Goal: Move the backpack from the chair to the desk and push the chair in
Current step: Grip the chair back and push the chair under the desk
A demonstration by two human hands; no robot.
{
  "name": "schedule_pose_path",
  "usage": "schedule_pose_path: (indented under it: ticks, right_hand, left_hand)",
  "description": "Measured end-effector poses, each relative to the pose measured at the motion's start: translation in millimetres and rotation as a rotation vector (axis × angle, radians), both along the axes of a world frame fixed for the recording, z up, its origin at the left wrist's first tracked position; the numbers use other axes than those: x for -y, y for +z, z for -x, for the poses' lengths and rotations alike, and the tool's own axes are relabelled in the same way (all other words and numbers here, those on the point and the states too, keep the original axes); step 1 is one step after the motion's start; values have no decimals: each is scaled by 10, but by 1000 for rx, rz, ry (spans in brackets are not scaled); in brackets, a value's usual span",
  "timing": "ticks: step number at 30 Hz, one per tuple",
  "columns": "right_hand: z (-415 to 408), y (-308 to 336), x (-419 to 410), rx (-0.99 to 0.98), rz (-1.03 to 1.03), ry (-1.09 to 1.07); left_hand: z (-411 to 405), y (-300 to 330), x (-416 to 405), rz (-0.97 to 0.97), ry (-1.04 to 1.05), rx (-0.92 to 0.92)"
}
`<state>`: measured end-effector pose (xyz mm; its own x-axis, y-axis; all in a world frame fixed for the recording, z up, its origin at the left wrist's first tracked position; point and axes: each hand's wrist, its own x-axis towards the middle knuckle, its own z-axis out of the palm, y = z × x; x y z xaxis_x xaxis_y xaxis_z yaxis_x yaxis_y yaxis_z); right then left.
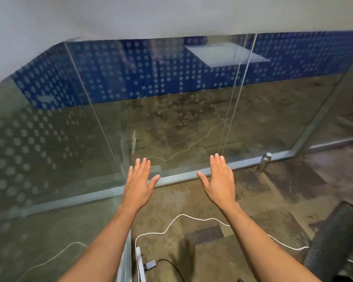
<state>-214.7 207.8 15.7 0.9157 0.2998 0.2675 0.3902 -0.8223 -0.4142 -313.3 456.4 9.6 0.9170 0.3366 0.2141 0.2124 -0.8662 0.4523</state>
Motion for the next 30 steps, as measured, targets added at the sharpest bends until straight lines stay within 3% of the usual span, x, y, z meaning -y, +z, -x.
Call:
schedule_pose_path:
  ticks: [15, 30]
  right_hand:
    - [-1177, -3, 657, -31, 35, -310]
    - [-1647, 143, 1364, -30, 42, -827]
  left_hand:
    - [-1978, -14, 273, -36, -286, 2]
    - [-3763, 63, 979, -69, -779, -6]
